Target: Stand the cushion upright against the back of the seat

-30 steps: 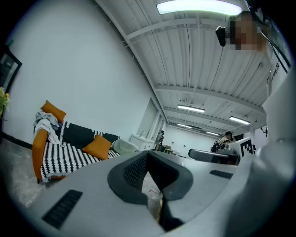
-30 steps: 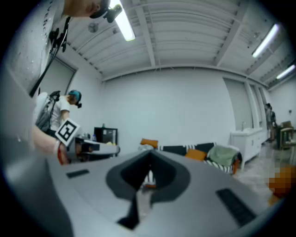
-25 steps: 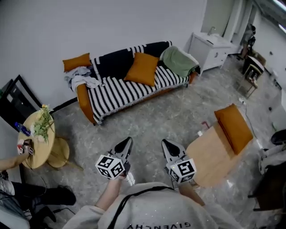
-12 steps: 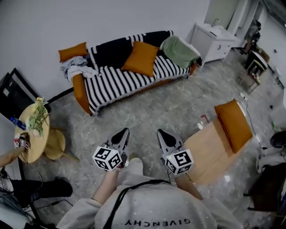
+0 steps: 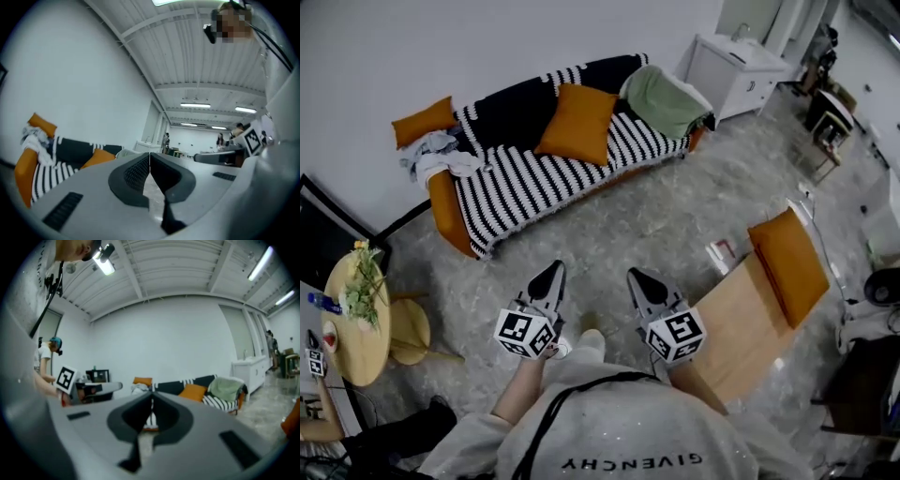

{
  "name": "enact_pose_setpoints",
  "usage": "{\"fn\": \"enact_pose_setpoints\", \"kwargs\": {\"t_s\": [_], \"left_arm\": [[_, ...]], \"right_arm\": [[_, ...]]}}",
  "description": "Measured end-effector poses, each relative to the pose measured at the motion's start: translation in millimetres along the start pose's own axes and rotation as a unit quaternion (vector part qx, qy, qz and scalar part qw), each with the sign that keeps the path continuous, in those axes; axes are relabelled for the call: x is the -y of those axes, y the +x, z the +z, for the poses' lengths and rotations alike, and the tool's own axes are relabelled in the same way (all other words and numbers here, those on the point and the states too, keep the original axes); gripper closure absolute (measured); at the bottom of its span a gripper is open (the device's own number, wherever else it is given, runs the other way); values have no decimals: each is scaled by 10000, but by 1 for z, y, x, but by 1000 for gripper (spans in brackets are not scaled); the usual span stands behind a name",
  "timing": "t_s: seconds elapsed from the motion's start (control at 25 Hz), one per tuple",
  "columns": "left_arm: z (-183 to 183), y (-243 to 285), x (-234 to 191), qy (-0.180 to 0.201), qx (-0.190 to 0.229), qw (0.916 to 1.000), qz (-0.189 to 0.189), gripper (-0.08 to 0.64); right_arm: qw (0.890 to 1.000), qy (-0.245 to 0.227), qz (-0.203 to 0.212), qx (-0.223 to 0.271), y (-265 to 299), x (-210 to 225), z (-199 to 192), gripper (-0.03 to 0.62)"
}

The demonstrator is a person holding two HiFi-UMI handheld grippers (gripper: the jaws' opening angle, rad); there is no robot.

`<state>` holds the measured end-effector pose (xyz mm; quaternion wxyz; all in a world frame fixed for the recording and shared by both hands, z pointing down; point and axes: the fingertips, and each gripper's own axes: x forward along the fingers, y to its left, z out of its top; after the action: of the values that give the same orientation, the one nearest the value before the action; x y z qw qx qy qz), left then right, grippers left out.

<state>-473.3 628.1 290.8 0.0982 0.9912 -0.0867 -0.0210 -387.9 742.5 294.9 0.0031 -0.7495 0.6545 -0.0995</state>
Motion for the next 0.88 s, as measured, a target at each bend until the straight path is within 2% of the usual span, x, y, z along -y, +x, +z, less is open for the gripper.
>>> {"fn": "enact_pose_setpoints", "kwargs": {"t_s": [0.08,0.12,0.16,0.28,0.32,0.4,0.56,0.76,0.88], "left_arm": [[14,27,4,793,93,9952,-565,534],[19,39,3,996,147,9917,-798,534],[21,52,-3,944,194,9908,-954,534],[18,87,-37,-76,319,9931,-1126,495],[16,97,-45,-272,319,9918,-1211,495],[9,116,-51,-181,136,9888,-1473,495],[-3,155,-64,381,-327,9820,-1820,495],[-8,190,-93,337,-488,9857,-1574,497],[-10,207,-108,136,-464,9885,-1436,497]], "right_arm": [[10000,14,-31,-65,26,20,5,575],[9999,23,-52,-104,40,30,7,575],[9999,25,-70,-148,54,40,9,575],[9997,-23,-88,-242,94,66,14,575],[9996,-32,-91,-257,106,73,15,575],[9996,-10,-99,-258,130,86,16,575],[9995,77,-105,-278,165,104,16,575],[9987,213,-141,-436,191,125,7,575],[9985,278,-154,-448,207,142,8,575]]}}
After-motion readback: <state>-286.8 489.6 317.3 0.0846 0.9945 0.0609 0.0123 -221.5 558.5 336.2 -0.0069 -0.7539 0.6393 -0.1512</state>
